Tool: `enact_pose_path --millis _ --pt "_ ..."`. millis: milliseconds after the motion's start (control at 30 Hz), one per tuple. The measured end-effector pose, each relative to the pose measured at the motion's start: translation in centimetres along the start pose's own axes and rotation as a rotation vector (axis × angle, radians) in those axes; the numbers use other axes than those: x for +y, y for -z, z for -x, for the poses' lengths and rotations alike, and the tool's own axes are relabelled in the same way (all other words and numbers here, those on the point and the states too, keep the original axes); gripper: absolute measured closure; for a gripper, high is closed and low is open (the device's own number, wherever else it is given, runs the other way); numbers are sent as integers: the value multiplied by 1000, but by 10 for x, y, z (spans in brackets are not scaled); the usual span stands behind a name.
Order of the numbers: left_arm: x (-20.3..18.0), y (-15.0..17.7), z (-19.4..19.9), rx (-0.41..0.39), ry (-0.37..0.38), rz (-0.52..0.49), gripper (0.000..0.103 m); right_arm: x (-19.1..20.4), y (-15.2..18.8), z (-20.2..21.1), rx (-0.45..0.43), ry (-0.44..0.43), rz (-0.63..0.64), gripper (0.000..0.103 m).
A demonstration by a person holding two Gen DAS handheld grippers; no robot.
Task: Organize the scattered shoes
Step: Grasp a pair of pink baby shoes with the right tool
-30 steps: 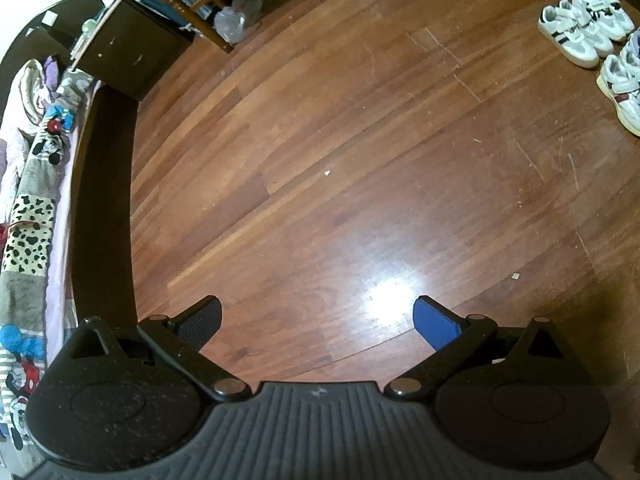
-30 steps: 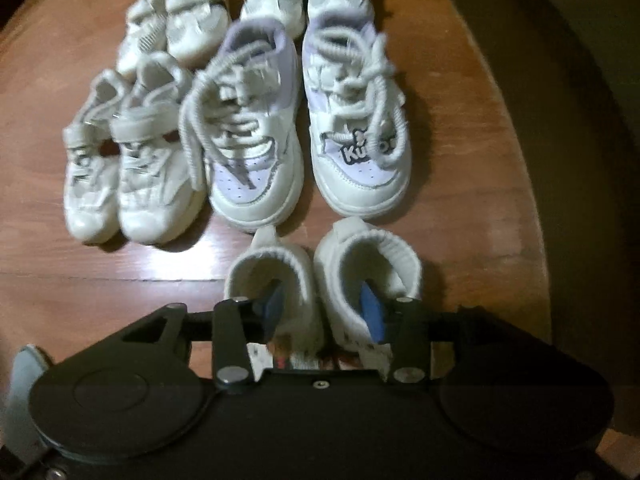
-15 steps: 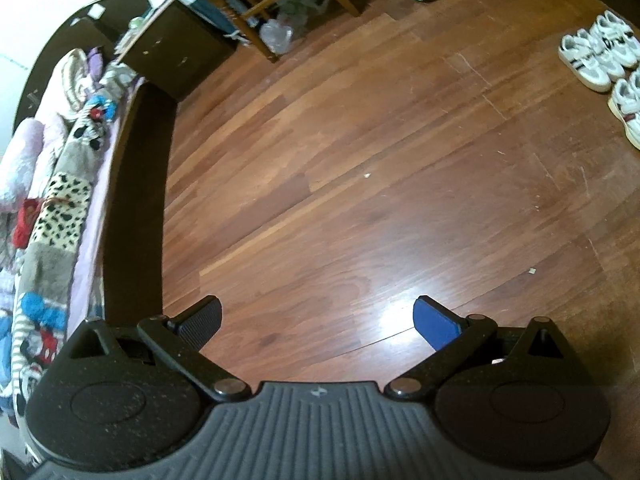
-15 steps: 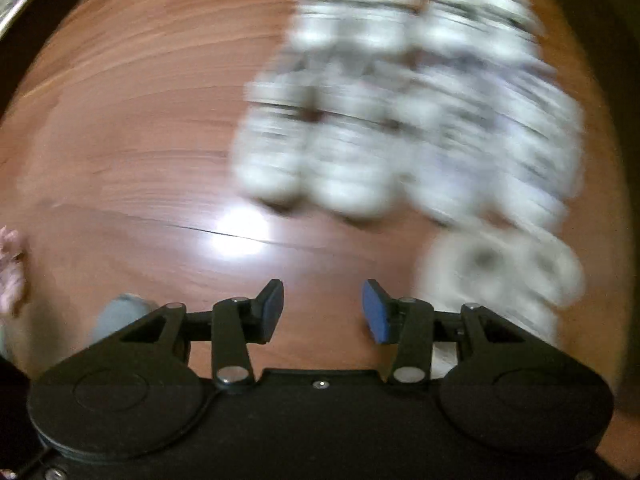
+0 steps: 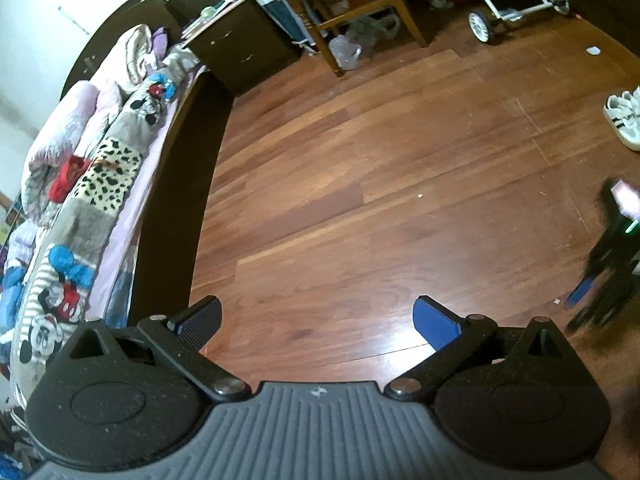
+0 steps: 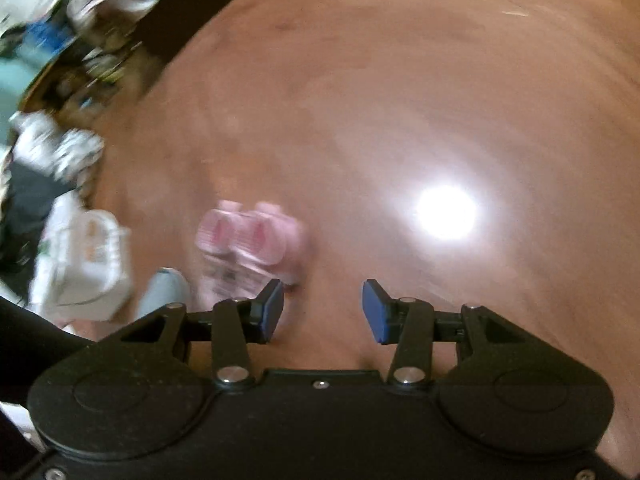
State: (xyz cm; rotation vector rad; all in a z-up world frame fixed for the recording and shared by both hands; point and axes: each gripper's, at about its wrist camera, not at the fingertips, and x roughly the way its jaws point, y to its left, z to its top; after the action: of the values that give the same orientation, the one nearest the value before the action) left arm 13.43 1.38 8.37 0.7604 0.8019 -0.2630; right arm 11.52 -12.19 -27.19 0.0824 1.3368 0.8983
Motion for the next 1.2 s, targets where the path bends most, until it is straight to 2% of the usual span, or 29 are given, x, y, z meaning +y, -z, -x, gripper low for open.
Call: enact_pose_path --millis 100,233,367,567,633,933,1100,1200 --pt "12 14 3 6 -8 9 0 25 -20 -36 50 -44 54 58" --pt "21 28 4 11 -8 21 0 45 -30 -74 92 -66 61 58" --pt "24 40 8 8 4 23 0 46 -27 -96 144 -24 72 58" --pt "30 54 11 10 23 30 0 44 -25 -109 158 28 43 58" --pt "34 58 11 10 17 40 0 44 -23 -113 159 40 33 53" --pt "34 65 10 21 28 38 0 48 -26 -135 177 86 14 53" --pt "33 64 7 27 27 37 0 51 -24 -150 189 123 43 53" --pt "30 61 5 32 31 28 0 61 -20 -154 182 151 132 53"
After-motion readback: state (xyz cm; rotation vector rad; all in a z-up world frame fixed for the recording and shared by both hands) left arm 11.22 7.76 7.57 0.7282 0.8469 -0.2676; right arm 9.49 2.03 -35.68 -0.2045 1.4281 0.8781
